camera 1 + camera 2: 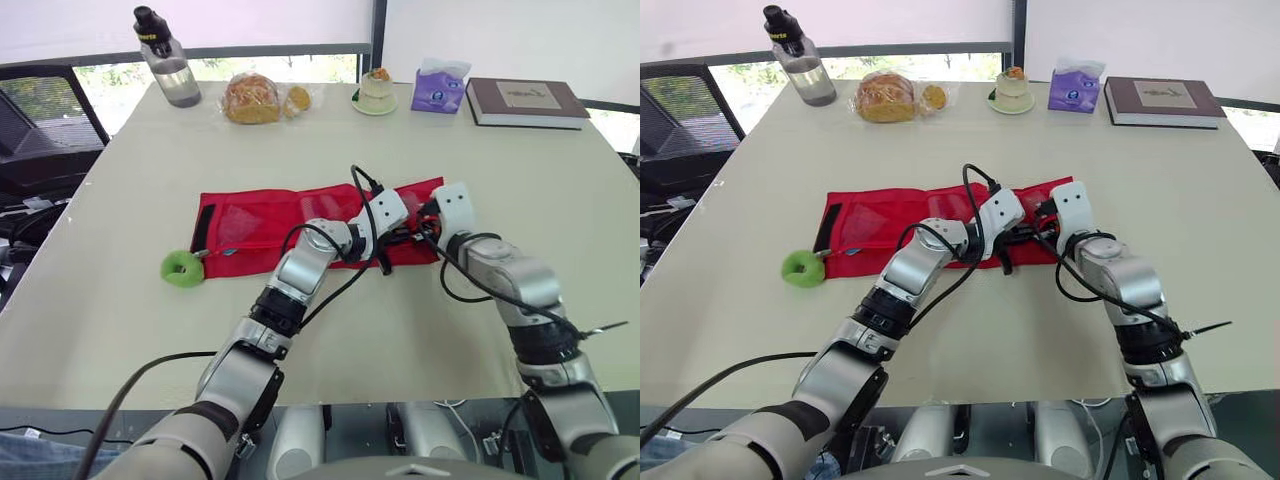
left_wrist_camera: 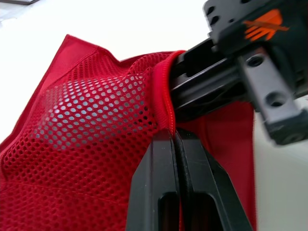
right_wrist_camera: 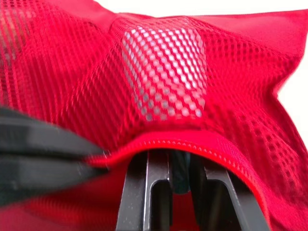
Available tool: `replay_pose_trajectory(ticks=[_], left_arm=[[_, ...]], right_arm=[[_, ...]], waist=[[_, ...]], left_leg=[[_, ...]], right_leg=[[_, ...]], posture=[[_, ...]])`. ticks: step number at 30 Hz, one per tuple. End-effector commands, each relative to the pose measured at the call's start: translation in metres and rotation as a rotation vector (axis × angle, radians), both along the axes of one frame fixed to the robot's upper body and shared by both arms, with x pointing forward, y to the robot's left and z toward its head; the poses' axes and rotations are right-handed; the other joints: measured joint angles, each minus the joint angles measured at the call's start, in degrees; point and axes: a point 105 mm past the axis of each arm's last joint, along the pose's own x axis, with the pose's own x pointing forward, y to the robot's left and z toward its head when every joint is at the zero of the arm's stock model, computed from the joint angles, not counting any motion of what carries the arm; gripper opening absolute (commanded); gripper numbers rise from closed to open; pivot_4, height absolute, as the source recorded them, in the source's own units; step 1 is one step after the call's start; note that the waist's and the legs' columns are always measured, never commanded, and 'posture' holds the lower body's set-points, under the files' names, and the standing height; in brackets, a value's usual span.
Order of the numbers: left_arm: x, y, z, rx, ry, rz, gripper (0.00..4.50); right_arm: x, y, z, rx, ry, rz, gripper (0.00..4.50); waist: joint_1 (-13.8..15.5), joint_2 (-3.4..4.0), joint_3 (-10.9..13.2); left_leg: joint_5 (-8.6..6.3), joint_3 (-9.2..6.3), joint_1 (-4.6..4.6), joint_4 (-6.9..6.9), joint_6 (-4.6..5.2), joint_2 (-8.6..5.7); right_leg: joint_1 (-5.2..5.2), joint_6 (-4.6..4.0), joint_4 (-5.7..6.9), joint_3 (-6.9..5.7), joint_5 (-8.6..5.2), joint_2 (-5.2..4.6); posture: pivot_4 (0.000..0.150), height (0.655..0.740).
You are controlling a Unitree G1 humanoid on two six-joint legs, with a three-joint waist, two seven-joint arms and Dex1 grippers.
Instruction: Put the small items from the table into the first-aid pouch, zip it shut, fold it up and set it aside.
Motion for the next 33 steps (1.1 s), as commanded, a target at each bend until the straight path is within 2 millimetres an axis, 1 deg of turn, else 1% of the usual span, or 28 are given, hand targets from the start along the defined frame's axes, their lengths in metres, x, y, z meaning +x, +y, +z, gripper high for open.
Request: replay_pose_trajectory(ticks=[1,6,8,10,11,12,13,14,15,16,23,26,28,31,33], left_arm=[[0.001,0.002,0.010,-0.014,-0.035,0.000,0.00],[0.003,0.018,0.005,-0.003,-0.033,0.050,0.00],[0.004,0.021,0.005,-0.003,-0.035,0.065,0.00],[0.005,0.021,0.006,-0.007,-0.038,0.071,0.00],[0.005,0.019,0.008,-0.015,-0.043,0.073,0.00],[0.005,0.017,0.009,-0.021,-0.047,0.075,0.00],[0.006,0.015,0.011,-0.026,-0.049,0.077,0.00],[0.007,0.014,0.013,-0.034,-0.052,0.082,0.00],[0.009,0.013,0.015,-0.042,-0.054,0.087,0.00],[0.010,0.011,0.017,-0.052,-0.054,0.093,0.00],[0.012,0.005,0.018,-0.061,-0.051,0.084,0.00],[0.012,0.003,0.017,-0.059,-0.045,0.071,0.00],[0.010,0.002,0.017,-0.067,-0.037,0.051,0.00],[0.005,0.000,0.019,-0.092,-0.020,0.015,0.00],[0.006,0.001,0.020,-0.095,-0.021,0.020,0.00]], right_arm=[[0.008,0.014,0.018,0.017,-0.090,0.056,0.20],[0.010,0.019,0.015,0.003,-0.094,0.111,0.20],[0.008,0.017,0.012,-0.008,-0.085,0.129,0.98],[0.006,0.015,0.010,-0.006,-0.081,0.134,1.60],[0.003,0.010,0.010,-0.013,-0.081,0.129,2.24],[0.000,0.006,0.010,-0.018,-0.083,0.125,2.55],[-0.002,0.002,0.010,-0.022,-0.083,0.124,3.07],[-0.006,-0.002,0.010,-0.028,-0.079,0.129,3.44],[-0.010,-0.004,0.010,-0.031,-0.075,0.137,4.06],[-0.014,-0.008,0.011,-0.033,-0.074,0.144,4.41],[-0.046,-0.018,0.015,-0.024,-0.039,0.239,4.41],[-0.059,-0.025,0.014,-0.007,-0.015,0.272,4.41],[-0.069,-0.028,0.017,0.018,-0.020,0.293,4.41],[-0.073,-0.038,0.030,0.054,-0.099,0.283,4.41],[-0.067,-0.050,0.038,0.045,-0.169,0.240,4.41]], waist=[[-0.20,0.00,0.00],[-1.10,0.00,0.00],[-1.27,0.00,0.00],[-1.26,0.00,0.00],[-1.24,0.00,0.00],[-1.18,0.00,0.00],[-1.05,0.00,0.00],[-0.95,0.00,0.00],[-0.91,0.00,0.00],[-0.90,0.00,0.00],[-0.87,0.00,0.00],[-0.93,0.00,0.01],[-0.92,-0.01,0.01],[-0.86,-0.01,0.01],[-0.86,-0.02,0.01]], left_leg=[[0.00,0.00,0.01,0.00,0.00,0.01],[0.00,0.00,0.01,-0.01,0.00,0.01],[0.00,0.00,0.01,-0.02,0.00,0.01],[0.00,-0.01,0.01,-0.04,0.00,0.01],[0.00,-0.01,0.01,-0.04,0.00,0.01],[0.00,-0.01,0.01,-0.05,0.00,0.01],[0.00,0.00,0.01,-0.05,0.00,0.01],[0.00,0.00,0.00,-0.05,0.00,0.00],[0.00,0.01,-0.01,-0.05,0.00,-0.01],[0.00,0.01,-0.01,-0.04,0.00,-0.02],[0.00,-0.01,-0.02,-0.03,0.00,-0.02],[0.00,-0.02,-0.02,-0.04,0.00,-0.02],[0.00,-0.03,-0.02,-0.04,0.00,-0.02],[0.00,-0.03,-0.03,-0.04,0.00,-0.02],[0.00,-0.02,-0.03,-0.02,0.00,-0.02]], right_leg=[[0.00,0.00,0.01,0.00,0.00,0.01],[0.00,0.00,0.01,0.01,0.00,0.00],[0.00,0.00,0.01,0.01,0.00,0.00],[-0.01,0.00,0.01,0.01,0.00,0.00],[-0.01,0.00,0.01,0.00,0.00,0.00],[-0.01,0.00,0.01,0.01,0.00,0.00],[-0.01,0.00,0.00,0.01,0.00,0.00],[-0.01,0.00,0.00,0.00,0.00,-0.01],[-0.01,0.00,-0.02,0.00,0.00,-0.03],[-0.01,0.01,-0.02,0.01,0.00,-0.04],[-0.01,0.01,-0.01,0.00,-0.01,-0.03],[-0.01,0.01,-0.01,-0.01,-0.01,-0.01],[-0.01,0.02,-0.02,-0.01,-0.01,-0.01],[-0.01,0.03,-0.03,-0.01,-0.02,-0.02],[-0.01,0.04,-0.04,0.00,-0.02,-0.02]], posture=[[0.150,0.7400],[0.150,0.7400],[0.150,0.7400],[0.150,0.7400],[0.150,0.7400],[0.150,0.7400],[0.150,0.7400],[0.150,0.7400],[0.150,0.7400],[0.150,0.7400],[0.150,0.7400],[0.150,0.7400],[0.150,0.7400],[0.150,0.7400],[0.150,0.7400]])
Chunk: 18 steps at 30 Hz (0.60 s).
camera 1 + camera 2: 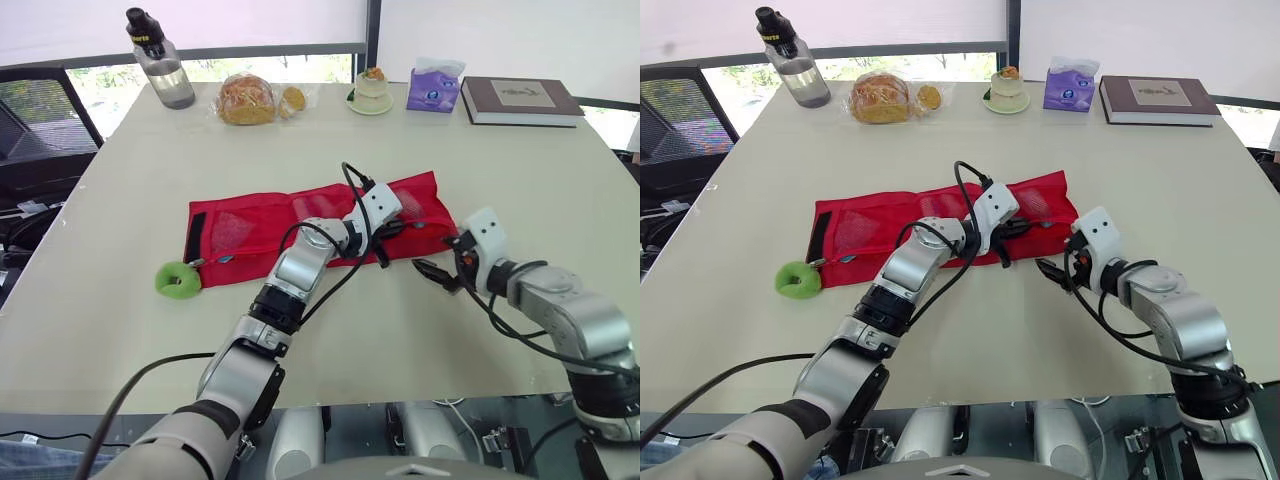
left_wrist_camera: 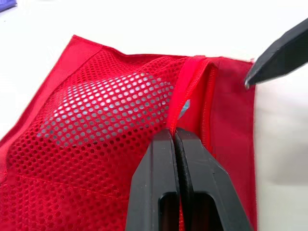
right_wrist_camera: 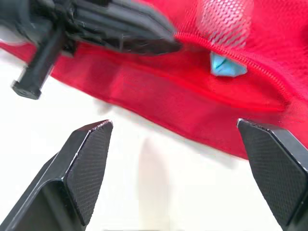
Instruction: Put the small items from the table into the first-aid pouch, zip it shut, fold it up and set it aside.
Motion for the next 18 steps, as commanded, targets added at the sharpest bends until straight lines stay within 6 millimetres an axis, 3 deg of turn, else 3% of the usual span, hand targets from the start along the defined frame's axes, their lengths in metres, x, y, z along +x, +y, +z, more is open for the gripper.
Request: replay_pose_trajectory(ticks=[1,2,5,9,12,13,18], left_arm=[[-0.001,-0.005,0.019,-0.045,-0.048,-0.031,0.00],[0.000,-0.005,0.020,-0.049,-0.048,-0.027,0.00],[-0.013,-0.002,0.033,-0.138,0.028,-0.126,0.82],[-0.025,0.012,0.051,-0.182,0.036,-0.184,2.54],[-0.031,0.034,0.056,-0.166,0.031,-0.188,4.21],[-0.034,0.043,0.056,-0.155,0.030,-0.189,4.44],[-0.042,0.085,0.054,-0.094,0.018,-0.168,4.44]], right_arm=[[0.009,-0.020,0.030,0.012,-0.157,-0.072,4.41],[0.014,-0.028,0.031,0.014,-0.166,-0.113,4.41],[0.037,-0.049,0.013,0.078,-0.066,-0.256,4.50],[0.049,-0.049,-0.002,0.130,-0.009,-0.294,4.50],[0.057,-0.045,-0.009,0.166,0.021,-0.309,4.50],[0.059,-0.044,-0.012,0.165,0.030,-0.307,4.50],[0.063,-0.028,-0.019,0.182,0.061,-0.250,4.50]], waist=[[0.00,0.00,0.00],[0.00,0.00,0.00],[-0.22,0.00,0.00],[-0.29,0.00,0.01],[-0.52,0.04,0.01],[-0.54,0.04,0.01],[-0.49,0.03,0.01]], left_leg=[[0.00,0.00,0.00,0.01,0.00,0.00],[0.00,0.00,0.00,-0.01,0.00,0.00],[0.00,0.00,0.00,-0.01,0.00,0.00],[0.00,0.02,0.01,-0.05,0.00,0.00],[0.00,0.04,0.05,-0.18,0.00,0.01],[0.00,0.08,0.09,-0.25,0.00,0.01],[0.01,0.16,0.23,-0.32,0.00,0.02]], right_leg=[[0.00,0.07,0.00,0.00,-0.04,0.00],[0.00,0.09,0.00,-0.01,-0.05,0.01],[0.00,0.04,0.00,0.00,-0.03,0.01],[-0.02,-0.02,0.01,0.01,0.01,0.00],[-0.06,-0.03,0.01,0.07,0.00,0.03],[-0.06,-0.03,0.02,0.11,0.00,0.02],[-0.05,-0.03,0.03,0.19,0.00,0.03]], posture=[[0.150,0.7400],[0.150,0.7400],[0.150,0.7400],[0.150,0.7400],[0.150,0.7400],[0.150,0.7400],[0.150,0.7400]])
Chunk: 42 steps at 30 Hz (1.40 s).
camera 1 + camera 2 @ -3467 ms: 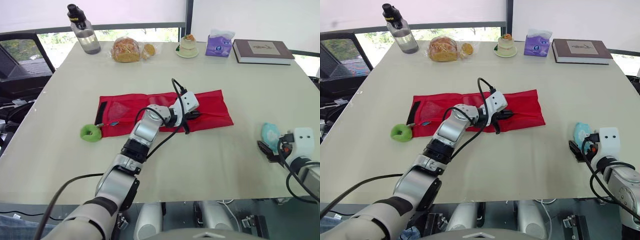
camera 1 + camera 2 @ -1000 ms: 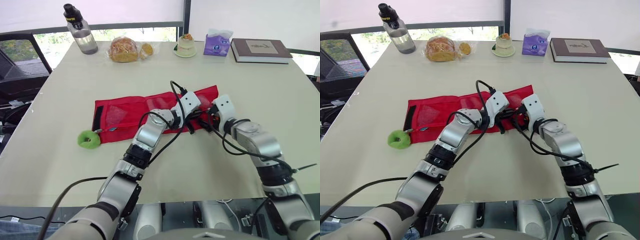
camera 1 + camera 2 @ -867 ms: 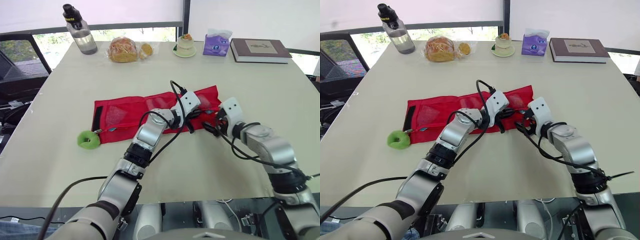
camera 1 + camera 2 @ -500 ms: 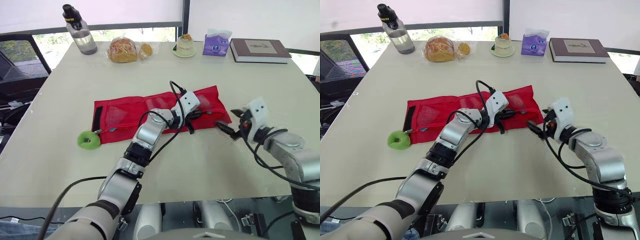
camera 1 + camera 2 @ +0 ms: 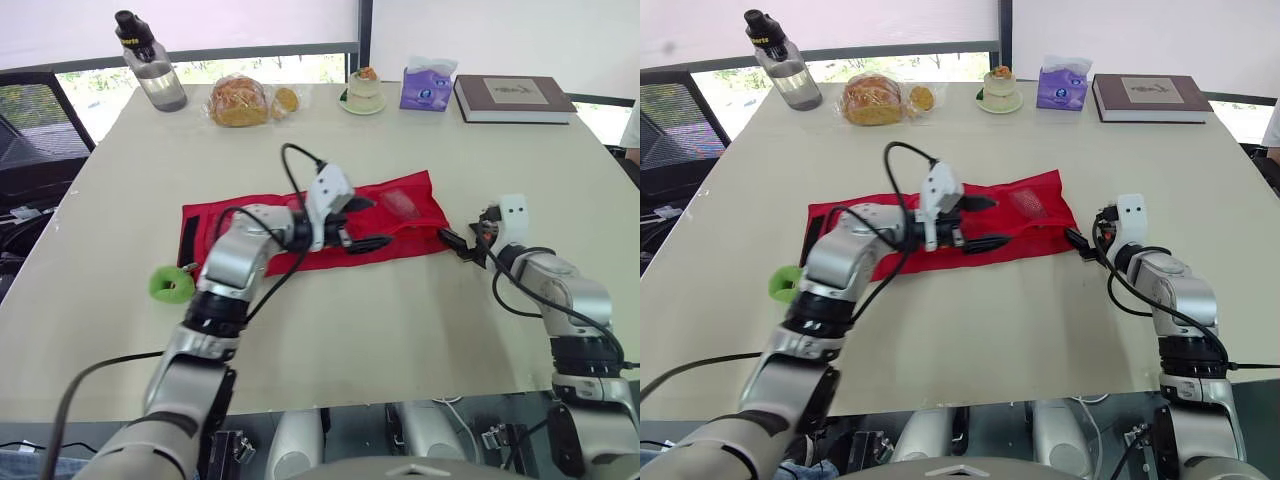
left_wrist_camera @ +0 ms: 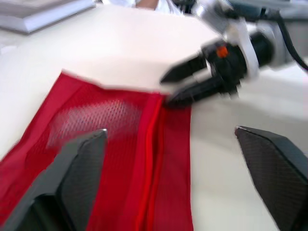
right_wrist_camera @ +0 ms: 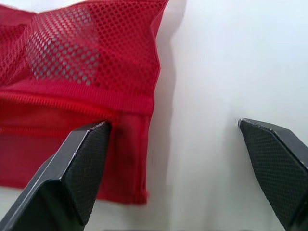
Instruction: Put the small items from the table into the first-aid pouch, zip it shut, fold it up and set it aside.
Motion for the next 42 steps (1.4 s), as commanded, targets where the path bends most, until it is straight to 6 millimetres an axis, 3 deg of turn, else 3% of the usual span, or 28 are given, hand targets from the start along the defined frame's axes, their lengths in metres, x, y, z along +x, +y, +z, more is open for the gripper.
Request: replay_pose_trajectory(ticks=[1,2,6,8,12,15,20,27,28,30,35,37,38,42], left_arm=[[-0.010,0.018,0.018,-0.005,-0.073,-0.021,4.44],[-0.012,0.028,0.019,0.004,-0.079,-0.009,4.44],[-0.021,0.055,0.024,0.031,-0.105,0.019,4.50],[-0.025,0.061,0.027,0.034,-0.114,0.024,4.50],[-0.031,0.064,0.038,0.028,-0.145,0.022,4.50],[-0.038,0.058,0.043,0.018,-0.149,-0.007,4.50],[-0.047,0.050,0.050,-0.001,-0.144,-0.048,4.50],[-0.045,0.045,0.046,-0.015,-0.124,-0.079,4.50],[-0.044,0.045,0.044,-0.013,-0.123,-0.080,4.50],[-0.044,0.046,0.044,-0.013,-0.123,-0.082,4.50],[-0.042,0.048,0.041,-0.010,-0.125,-0.076,4.50],[-0.042,0.048,0.041,-0.010,-0.125,-0.072,4.50],[-0.042,0.050,0.040,-0.009,-0.122,-0.060,4.50],[-0.029,0.067,0.030,0.008,-0.077,0.066,4.50]], right_arm=[[0.002,0.014,0.005,0.011,-0.029,0.058,4.50],[0.002,0.017,0.005,0.012,-0.032,0.073,4.50],[-0.001,0.021,0.005,0.014,-0.039,0.113,2.77],[-0.003,0.020,0.005,0.010,-0.038,0.118,1.36],[-0.010,0.009,0.005,-0.017,-0.034,0.099,0.05],[-0.027,-0.006,0.005,-0.023,-0.013,0.068,0.05],[-0.050,-0.069,0.003,-0.213,0.012,-0.107,0.05],[-0.066,-0.177,0.007,-0.491,0.086,-0.476,0.05],[-0.068,-0.184,0.010,-0.525,0.081,-0.486,0.34],[-0.068,-0.187,0.017,-0.554,0.055,-0.475,0.80],[-0.066,-0.188,0.026,-0.568,-0.002,-0.466,3.13],[-0.068,-0.188,0.029,-0.569,-0.009,-0.459,4.30],[-0.073,-0.186,0.029,-0.580,0.002,-0.418,4.48],[-0.099,-0.169,0.034,-0.592,0.019,-0.204,4.48]], waist=[[0.03,0.00,0.00],[0.03,0.00,0.00],[-0.03,0.00,0.00],[0.34,0.00,0.00],[0.45,-0.02,0.01],[0.81,-0.02,0.01],[1.88,-0.01,0.01],[1.79,-0.02,0.01],[1.79,-0.02,0.01],[1.74,-0.02,0.01],[1.18,-0.02,0.02],[1.15,-0.02,0.02],[1.18,-0.02,0.02],[1.77,0.01,0.01]], left_leg=[[0.00,0.00,0.00,0.01,0.00,0.00],[0.00,0.02,0.00,0.02,0.00,0.00],[0.00,0.06,0.01,-0.01,0.00,0.03],[0.00,0.05,0.01,-0.05,0.00,0.04],[0.00,0.08,-0.02,0.01,0.00,0.02],[0.00,0.05,-0.04,-0.01,0.00,0.02],[-0.01,0.06,-0.06,-0.05,0.00,-0.06],[0.03,0.10,-0.04,0.15,0.05,-0.12],[0.03,0.10,-0.01,0.16,0.06,-0.12],[0.03,0.10,-0.01,0.15,0.06,-0.12],[0.03,0.13,0.02,0.07,0.05,-0.09],[0.03,0.12,0.05,0.05,0.05,-0.09],[0.03,0.12,0.05,0.05,0.05,-0.09],[0.03,0.12,0.03,-0.02,0.06,-0.11]], right_leg=[[0.00,0.00,0.00,0.00,0.00,0.00],[0.01,0.00,0.00,0.01,0.00,-0.01],[0.00,-0.01,-0.03,0.04,0.00,-0.01],[-0.01,-0.02,-0.03,0.02,-0.01,-0.01],[0.01,-0.01,-0.04,0.02,-0.01,-0.06],[0.00,-0.01,-0.05,-0.02,-0.01,-0.06],[0.01,0.07,-0.08,-0.05,-0.07,-0.15],[0.04,0.10,-0.05,-0.02,-0.15,-0.20],[0.08,0.07,-0.05,-0.02,-0.16,-0.20],[0.08,0.09,-0.05,-0.01,-0.15,-0.19],[0.07,0.13,-0.06,0.06,-0.09,-0.14],[0.07,0.16,-0.04,0.06,-0.11,-0.13],[0.07,0.17,-0.04,0.06,-0.12,-0.13],[0.08,0.28,-0.08,0.03,-0.20,-0.17]], posture=[[0.150,0.7400],[0.150,0.7400],[0.150,0.7400],[0.150,0.7400],[0.150,0.7400],[0.150,0.7400],[0.150,0.7400],[0.150,0.7400],[0.150,0.7400],[0.150,0.7400],[0.150,0.7400],[0.150,0.7400],[0.150,0.7400],[0.150,0.7400]])
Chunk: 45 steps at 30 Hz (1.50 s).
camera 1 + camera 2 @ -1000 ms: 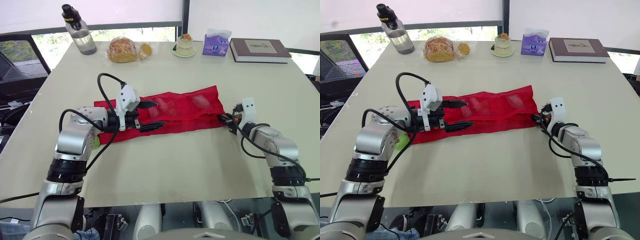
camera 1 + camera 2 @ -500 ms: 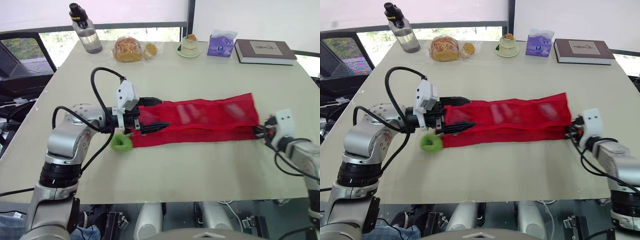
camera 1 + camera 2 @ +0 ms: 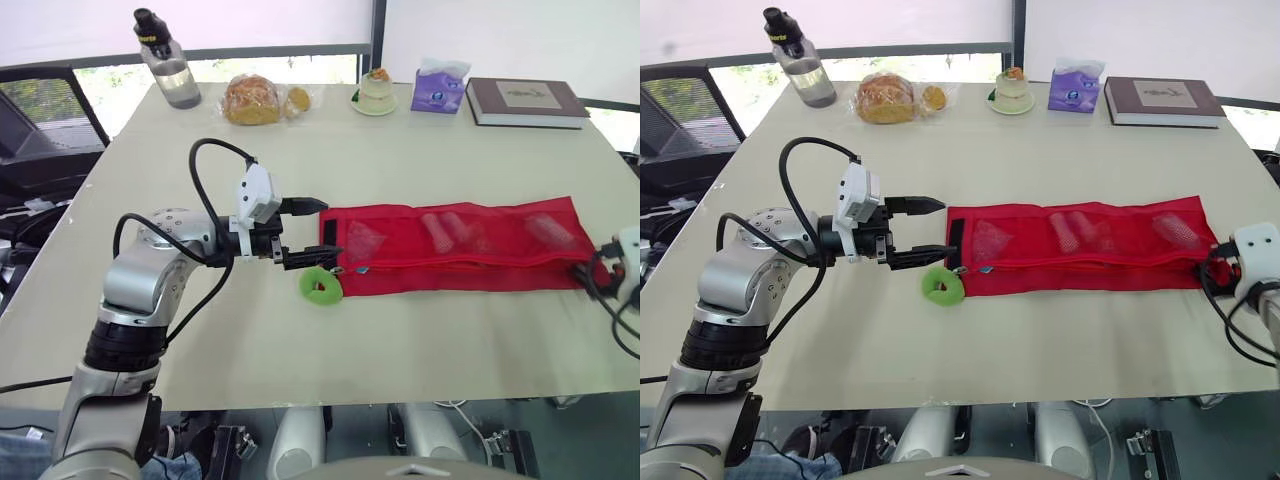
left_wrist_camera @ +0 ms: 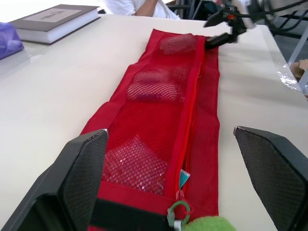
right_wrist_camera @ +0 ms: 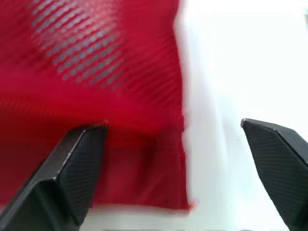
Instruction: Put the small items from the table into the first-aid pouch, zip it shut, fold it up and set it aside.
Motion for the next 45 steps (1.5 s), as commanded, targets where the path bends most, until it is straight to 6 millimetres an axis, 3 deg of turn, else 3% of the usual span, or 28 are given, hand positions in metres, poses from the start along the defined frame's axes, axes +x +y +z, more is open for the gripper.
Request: replay_pose_trajectory(ticks=[1,5,14,21,30,37,41,43,44,45], left_arm=[[0.013,0.019,-0.003,0.020,0.009,0.135,4.50],[0.026,0.035,-0.030,0.107,0.107,0.281,4.50],[0.037,0.039,-0.054,-0.033,0.391,0.393,4.50],[0.033,0.014,-0.074,-0.160,0.723,0.357,4.50],[0.041,-0.020,-0.096,-0.259,1.014,0.395,4.50],[0.040,-0.030,-0.088,-0.367,1.127,0.327,4.50],[0.041,-0.031,-0.088,-0.372,1.132,0.328,3.49],[0.042,-0.031,-0.088,-0.374,1.134,0.330,2.52],[0.043,-0.031,-0.088,-0.375,1.132,0.330,2.31],[0.043,-0.031,-0.087,-0.379,1.131,0.329,1.82]], right_arm=[[-0.012,0.016,0.034,0.007,-0.060,0.159,4.48],[-0.027,0.048,0.056,0.159,-0.089,0.291,4.48],[-0.049,0.116,0.091,0.290,-0.208,0.568,4.48],[-0.057,0.158,0.100,0.376,-0.302,0.767,4.48],[-0.054,0.178,0.108,0.435,-0.357,0.863,4.48],[-0.061,0.192,0.112,0.478,-0.365,0.950,4.48],[-0.063,0.197,0.114,0.500,-0.365,0.979,4.50],[-0.063,0.197,0.115,0.501,-0.366,0.982,4.50],[-0.062,0.198,0.115,0.501,-0.365,0.985,4.50],[-0.062,0.199,0.115,0.501,-0.365,0.990,4.50]], waist=[[-0.12,0.00,0.00],[-0.59,-0.03,0.02],[-0.01,-0.11,0.04],[-0.10,-0.11,0.02],[0.39,-0.08,-0.06],[0.74,-0.08,-0.08],[0.64,-0.09,-0.07],[0.55,-0.09,-0.07],[0.51,-0.10,-0.07],[0.44,-0.11,-0.05]], left_leg=[[0.00,0.01,0.01,-0.01,0.00,0.01],[0.00,0.02,0.07,0.01,0.00,0.03],[0.00,-0.04,0.05,0.01,-0.01,0.05],[0.00,-0.09,0.06,0.14,0.00,0.02],[0.00,-0.36,0.19,0.32,0.00,-0.14],[0.00,-0.52,0.21,0.33,0.00,-0.28],[0.00,-0.54,0.20,0.33,0.00,-0.28],[0.00,-0.55,0.19,0.33,0.00,-0.28],[0.00,-0.55,0.19,0.33,0.00,-0.28],[0.00,-0.56,0.19,0.33,0.00,-0.28]], right_leg=[[0.00,0.02,-0.02,0.01,-0.01,0.01],[0.01,0.08,0.01,0.04,-0.03,0.02],[0.02,0.06,0.01,-0.03,-0.03,0.03],[0.07,0.08,0.05,-0.08,-0.02,0.01],[0.43,0.07,0.02,-0.25,-0.03,-0.07],[0.56,0.03,0.00,-0.29,-0.02,-0.13],[0.55,0.03,0.00,-0.29,-0.02,-0.13],[0.55,0.03,0.00,-0.30,-0.01,-0.13],[0.55,0.03,0.00,-0.30,-0.01,-0.13],[0.55,0.02,-0.01,-0.31,-0.01,-0.13]], posture=[[0.150,0.7400],[0.150,0.7400],[0.150,0.7400],[0.150,0.7400],[0.150,0.7400],[0.150,0.7400],[0.150,0.7400],[0.150,0.7400],[0.150,0.7400],[0.150,0.7400]])
